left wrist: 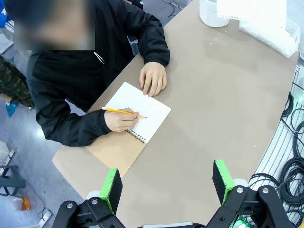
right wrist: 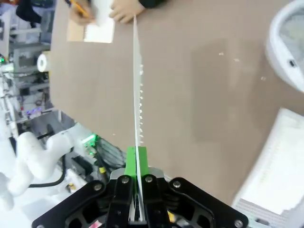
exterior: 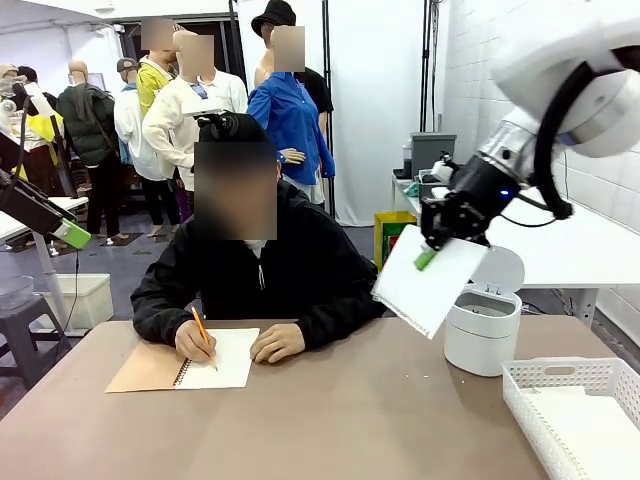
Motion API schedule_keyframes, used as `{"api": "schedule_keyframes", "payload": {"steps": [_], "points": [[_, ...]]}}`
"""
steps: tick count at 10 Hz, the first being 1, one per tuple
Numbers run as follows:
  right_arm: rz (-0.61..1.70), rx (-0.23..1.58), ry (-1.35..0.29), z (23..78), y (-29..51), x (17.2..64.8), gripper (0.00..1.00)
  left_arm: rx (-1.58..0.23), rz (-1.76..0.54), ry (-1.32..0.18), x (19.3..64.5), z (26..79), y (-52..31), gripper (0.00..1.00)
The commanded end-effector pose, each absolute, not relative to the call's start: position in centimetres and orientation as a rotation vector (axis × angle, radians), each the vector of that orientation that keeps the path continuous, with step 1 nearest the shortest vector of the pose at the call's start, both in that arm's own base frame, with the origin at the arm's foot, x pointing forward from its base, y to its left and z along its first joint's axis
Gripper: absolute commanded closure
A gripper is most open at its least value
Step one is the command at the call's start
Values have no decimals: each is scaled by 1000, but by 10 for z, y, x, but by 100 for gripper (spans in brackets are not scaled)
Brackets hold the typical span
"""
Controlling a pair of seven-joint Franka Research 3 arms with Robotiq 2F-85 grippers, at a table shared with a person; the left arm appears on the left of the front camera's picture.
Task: Sort the paper based on its condition.
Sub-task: If a person hands you a paper, place it in the Organizing basket , and if it's crumpled, put it in the Trash can.
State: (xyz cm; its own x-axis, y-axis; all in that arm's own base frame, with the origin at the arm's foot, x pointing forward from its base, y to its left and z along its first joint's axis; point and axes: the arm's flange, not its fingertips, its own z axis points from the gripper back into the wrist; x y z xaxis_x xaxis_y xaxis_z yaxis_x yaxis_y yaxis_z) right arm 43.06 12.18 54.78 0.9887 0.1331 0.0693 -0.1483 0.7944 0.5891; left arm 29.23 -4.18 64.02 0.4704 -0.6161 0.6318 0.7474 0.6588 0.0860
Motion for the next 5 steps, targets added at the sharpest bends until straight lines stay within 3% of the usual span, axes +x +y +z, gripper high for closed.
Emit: {"api": "schedule_keyframes", "payload": {"steps": [1, 5], "points": [[148, 561, -158, 513, 89, 406, 100, -218, -839, -682, 293, 640, -40, 0], [26, 500, -242, 464, 24, 361, 100, -218, -839, -682, 293, 640, -40, 0]]}}
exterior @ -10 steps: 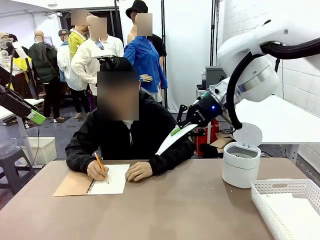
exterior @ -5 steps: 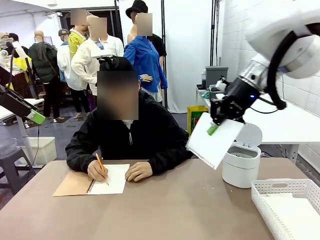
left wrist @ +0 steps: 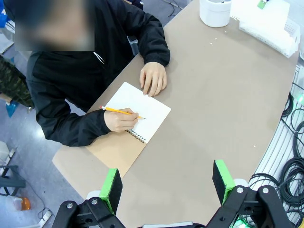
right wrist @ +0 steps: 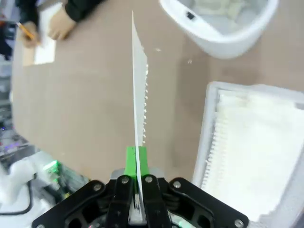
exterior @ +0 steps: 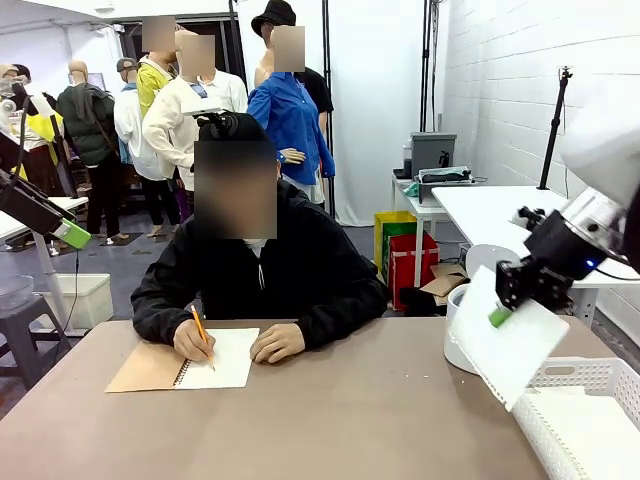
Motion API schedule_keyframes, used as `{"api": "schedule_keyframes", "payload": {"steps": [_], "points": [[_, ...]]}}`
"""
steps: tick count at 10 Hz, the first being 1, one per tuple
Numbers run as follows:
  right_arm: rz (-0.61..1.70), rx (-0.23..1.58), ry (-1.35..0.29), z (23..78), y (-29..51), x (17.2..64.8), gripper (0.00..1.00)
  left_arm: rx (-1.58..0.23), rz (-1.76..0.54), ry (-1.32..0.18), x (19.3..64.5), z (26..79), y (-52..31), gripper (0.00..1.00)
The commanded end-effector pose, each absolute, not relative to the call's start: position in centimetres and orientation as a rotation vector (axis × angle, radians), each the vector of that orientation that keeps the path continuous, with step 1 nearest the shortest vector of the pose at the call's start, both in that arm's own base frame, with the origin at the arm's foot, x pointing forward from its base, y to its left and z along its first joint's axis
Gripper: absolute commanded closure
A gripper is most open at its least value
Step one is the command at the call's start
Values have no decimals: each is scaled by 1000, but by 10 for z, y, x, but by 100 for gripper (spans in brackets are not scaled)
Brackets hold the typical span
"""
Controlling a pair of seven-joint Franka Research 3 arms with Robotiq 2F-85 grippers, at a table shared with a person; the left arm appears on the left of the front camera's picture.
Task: Sort the paper based on its condition.
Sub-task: If a person hands you a paper, place it in the Organizing basket , and if it's crumpled, put it in the Trash can.
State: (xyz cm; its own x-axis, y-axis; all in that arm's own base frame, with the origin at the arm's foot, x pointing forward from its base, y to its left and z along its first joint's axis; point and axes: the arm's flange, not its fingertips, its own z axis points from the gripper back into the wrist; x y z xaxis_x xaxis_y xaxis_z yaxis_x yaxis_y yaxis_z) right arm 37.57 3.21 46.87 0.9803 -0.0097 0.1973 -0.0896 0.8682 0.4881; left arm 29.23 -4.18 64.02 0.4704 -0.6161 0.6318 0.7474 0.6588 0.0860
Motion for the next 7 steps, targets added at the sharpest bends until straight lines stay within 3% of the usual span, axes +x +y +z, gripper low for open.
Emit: {"api": "schedule_keyframes", "payload": {"steps": [1, 6, 7], "points": [[-31, 498, -210, 458, 8, 347, 100, -218, -839, -682, 293, 640, -40, 0], [-123, 443, -215, 431, -57, 321, 100, -218, -839, -682, 293, 640, -40, 0], [-94, 437, -225, 460, -49, 353, 100, -218, -839, -682, 293, 640, -40, 0]]}}
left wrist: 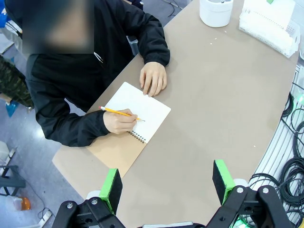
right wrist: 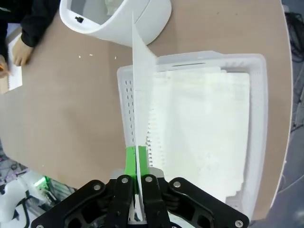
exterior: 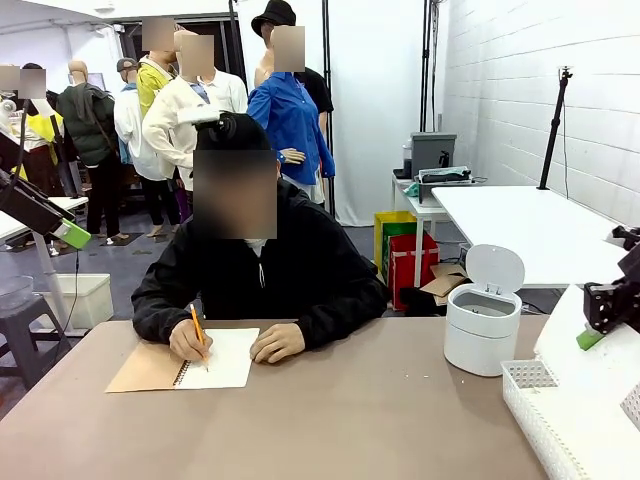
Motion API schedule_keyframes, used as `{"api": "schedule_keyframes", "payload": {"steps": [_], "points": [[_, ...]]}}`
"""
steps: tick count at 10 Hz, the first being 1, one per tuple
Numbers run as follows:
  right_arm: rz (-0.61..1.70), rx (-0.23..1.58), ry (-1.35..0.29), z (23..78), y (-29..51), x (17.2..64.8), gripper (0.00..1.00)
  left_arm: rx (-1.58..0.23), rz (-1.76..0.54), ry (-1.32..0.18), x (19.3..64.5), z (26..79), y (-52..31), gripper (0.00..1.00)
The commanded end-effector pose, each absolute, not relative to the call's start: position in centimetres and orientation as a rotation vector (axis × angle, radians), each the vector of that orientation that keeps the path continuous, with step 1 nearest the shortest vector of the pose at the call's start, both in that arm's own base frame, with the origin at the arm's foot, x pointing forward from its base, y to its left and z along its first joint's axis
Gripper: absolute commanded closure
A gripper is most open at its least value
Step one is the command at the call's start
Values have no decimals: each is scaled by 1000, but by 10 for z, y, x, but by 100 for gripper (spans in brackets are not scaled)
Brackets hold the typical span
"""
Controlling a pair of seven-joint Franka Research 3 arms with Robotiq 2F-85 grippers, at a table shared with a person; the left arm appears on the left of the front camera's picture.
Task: Sort the paper based on its condition.
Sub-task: If a person hands you a paper, place it in the Organizing basket , and if it's crumpled, put it in the Trash can.
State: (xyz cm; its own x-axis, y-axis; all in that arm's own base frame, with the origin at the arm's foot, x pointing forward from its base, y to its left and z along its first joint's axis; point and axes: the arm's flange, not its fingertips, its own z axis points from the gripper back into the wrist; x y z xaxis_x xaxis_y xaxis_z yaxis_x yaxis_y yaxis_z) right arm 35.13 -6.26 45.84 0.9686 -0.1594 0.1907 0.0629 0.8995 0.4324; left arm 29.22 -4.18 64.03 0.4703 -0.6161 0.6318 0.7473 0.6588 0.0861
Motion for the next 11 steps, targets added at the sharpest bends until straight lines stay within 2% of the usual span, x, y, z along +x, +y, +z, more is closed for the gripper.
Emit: {"api": "schedule_keyframes", "payload": {"steps": [1, 4, 6, 11], "points": [[-94, 437, -225, 460, -49, 353, 100, -218, -839, -682, 293, 640, -40, 0], [-98, 437, -223, 459, -55, 352, 100, -218, -839, -682, 293, 640, -40, 0], [-13, 442, -181, 438, -48, 353, 100, -218, -839, -682, 293, 640, -40, 0], [-20, 448, -101, 399, -47, 334, 100, -218, -839, -682, 293, 640, -40, 0]]}}
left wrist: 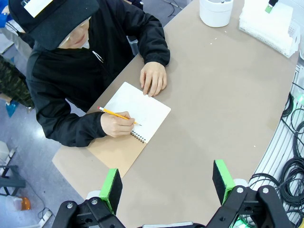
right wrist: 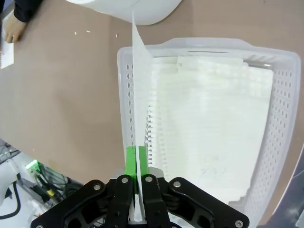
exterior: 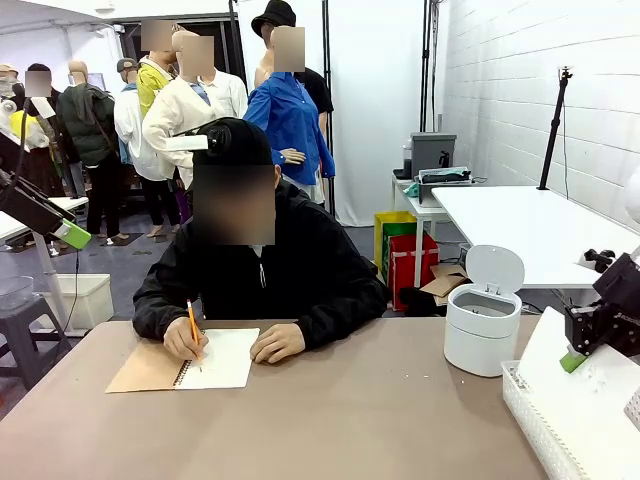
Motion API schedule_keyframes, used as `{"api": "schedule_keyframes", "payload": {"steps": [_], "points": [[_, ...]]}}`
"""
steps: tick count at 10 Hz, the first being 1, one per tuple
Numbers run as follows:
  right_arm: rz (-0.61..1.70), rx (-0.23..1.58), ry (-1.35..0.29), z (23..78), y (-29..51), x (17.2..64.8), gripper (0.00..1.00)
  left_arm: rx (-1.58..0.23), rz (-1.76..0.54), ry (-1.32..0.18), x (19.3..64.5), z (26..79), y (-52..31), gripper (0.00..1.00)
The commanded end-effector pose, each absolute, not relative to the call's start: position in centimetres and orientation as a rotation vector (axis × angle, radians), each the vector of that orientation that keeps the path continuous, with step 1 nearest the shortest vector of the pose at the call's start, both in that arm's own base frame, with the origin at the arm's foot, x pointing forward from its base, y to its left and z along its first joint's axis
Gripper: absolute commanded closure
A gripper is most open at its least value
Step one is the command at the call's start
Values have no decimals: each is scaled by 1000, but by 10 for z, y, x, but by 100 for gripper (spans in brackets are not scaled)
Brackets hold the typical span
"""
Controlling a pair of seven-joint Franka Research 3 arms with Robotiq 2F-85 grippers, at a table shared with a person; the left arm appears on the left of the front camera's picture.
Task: Sort the paper based on its condition.
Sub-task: If a person hands you a paper, place it in the Organizing basket , and if it's crumpled, put it in the Trash can.
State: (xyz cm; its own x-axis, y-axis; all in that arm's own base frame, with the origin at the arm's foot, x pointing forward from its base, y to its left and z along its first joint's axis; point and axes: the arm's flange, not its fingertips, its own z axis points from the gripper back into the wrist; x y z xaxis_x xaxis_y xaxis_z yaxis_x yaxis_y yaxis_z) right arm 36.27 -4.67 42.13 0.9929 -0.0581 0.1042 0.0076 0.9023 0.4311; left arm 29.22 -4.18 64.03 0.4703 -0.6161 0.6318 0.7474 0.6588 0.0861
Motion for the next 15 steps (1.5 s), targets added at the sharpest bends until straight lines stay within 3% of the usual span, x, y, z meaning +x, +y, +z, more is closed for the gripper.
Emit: {"api": "schedule_keyframes", "payload": {"steps": [1, 3, 7, 9, 15], "points": [[-35, 451, -95, 391, -48, 329, 100, -218, -839, -682, 293, 640, -40, 0], [-31, 442, -72, 378, -47, 320, 100, -218, -839, -682, 293, 640, -40, 0], [-2, 405, 1, 375, -50, 315, 31, -218, -839, -682, 293, 640, -40, 0], [91, 279, 35, 387, -56, 316, 0, -218, -839, -682, 293, 640, -40, 0], [318, 18, 36, 437, -61, 335, 0, -218, -839, -682, 293, 640, -40, 0]]}}
